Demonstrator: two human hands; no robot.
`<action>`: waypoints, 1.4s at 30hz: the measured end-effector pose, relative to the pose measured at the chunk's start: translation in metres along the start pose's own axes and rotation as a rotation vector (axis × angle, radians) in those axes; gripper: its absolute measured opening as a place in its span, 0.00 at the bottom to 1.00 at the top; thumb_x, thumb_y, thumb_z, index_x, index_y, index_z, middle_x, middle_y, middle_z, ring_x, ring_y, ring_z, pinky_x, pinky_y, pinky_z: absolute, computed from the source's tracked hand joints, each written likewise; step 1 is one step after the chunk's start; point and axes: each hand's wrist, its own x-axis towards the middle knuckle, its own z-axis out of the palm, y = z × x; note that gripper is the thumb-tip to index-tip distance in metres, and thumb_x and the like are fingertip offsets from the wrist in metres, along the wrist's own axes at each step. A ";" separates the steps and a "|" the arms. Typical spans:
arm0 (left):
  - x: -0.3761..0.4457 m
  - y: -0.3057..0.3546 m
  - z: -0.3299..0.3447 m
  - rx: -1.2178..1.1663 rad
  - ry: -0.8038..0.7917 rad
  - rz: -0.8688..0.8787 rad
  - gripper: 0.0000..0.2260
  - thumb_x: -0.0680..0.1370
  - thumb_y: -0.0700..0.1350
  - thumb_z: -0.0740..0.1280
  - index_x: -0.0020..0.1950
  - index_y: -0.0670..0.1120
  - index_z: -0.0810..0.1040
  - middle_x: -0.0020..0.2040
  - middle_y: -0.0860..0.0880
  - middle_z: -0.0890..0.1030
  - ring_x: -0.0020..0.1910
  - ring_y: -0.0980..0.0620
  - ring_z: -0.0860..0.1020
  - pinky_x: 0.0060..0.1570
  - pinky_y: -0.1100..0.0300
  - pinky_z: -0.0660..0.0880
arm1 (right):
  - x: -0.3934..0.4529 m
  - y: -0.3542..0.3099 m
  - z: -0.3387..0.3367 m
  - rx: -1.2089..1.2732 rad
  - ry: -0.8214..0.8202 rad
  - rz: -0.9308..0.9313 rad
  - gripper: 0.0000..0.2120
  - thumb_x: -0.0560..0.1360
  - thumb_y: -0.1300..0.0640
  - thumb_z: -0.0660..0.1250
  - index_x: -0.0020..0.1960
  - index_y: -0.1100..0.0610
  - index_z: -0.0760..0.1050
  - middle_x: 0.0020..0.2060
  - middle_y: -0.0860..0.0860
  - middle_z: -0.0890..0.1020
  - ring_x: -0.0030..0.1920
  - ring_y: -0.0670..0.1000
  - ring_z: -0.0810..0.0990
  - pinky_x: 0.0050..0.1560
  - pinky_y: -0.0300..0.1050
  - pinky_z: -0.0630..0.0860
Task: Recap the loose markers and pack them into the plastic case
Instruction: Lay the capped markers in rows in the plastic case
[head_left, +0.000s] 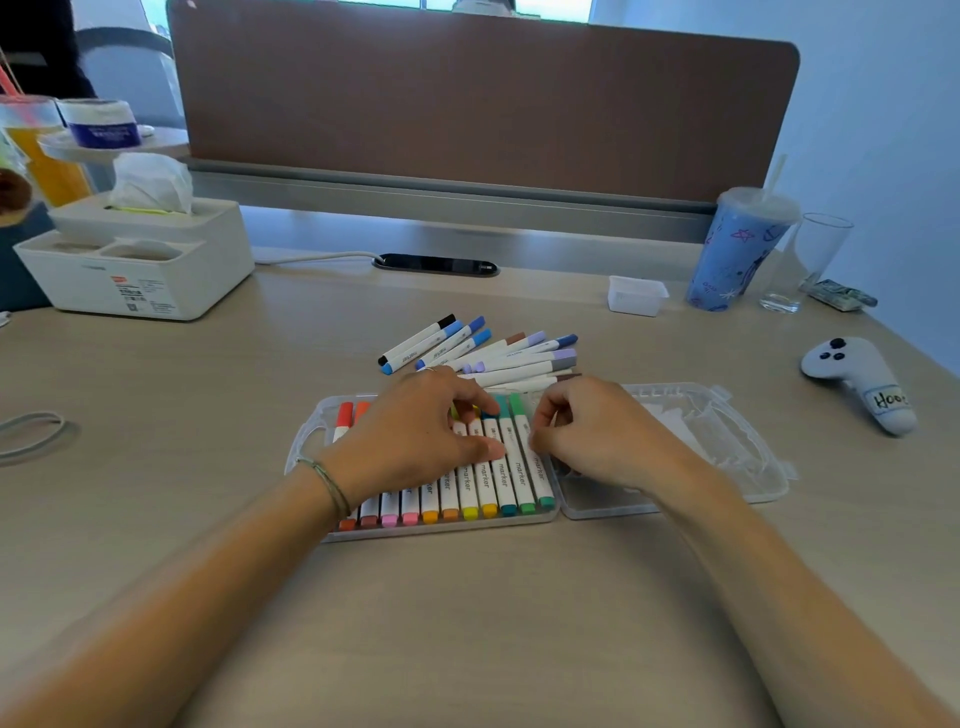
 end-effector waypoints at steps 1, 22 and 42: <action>0.000 0.001 0.000 0.021 -0.007 0.005 0.21 0.72 0.62 0.73 0.63 0.61 0.78 0.50 0.60 0.74 0.45 0.60 0.74 0.40 0.68 0.70 | 0.000 0.000 0.001 -0.007 0.003 -0.012 0.04 0.79 0.55 0.68 0.45 0.51 0.78 0.45 0.48 0.83 0.46 0.47 0.83 0.49 0.47 0.83; 0.025 -0.002 -0.035 0.053 -0.043 -0.009 0.06 0.77 0.52 0.71 0.51 0.53 0.84 0.46 0.56 0.81 0.40 0.57 0.77 0.39 0.67 0.70 | 0.013 -0.012 -0.016 0.012 0.002 0.004 0.12 0.79 0.54 0.69 0.38 0.58 0.82 0.34 0.52 0.83 0.38 0.50 0.82 0.42 0.47 0.78; 0.121 -0.074 -0.049 0.215 0.036 -0.232 0.05 0.76 0.46 0.73 0.52 0.50 0.83 0.49 0.53 0.78 0.48 0.53 0.78 0.46 0.63 0.73 | 0.093 -0.008 -0.051 0.099 -0.108 -0.010 0.13 0.81 0.51 0.68 0.40 0.55 0.84 0.30 0.48 0.84 0.29 0.44 0.77 0.37 0.41 0.74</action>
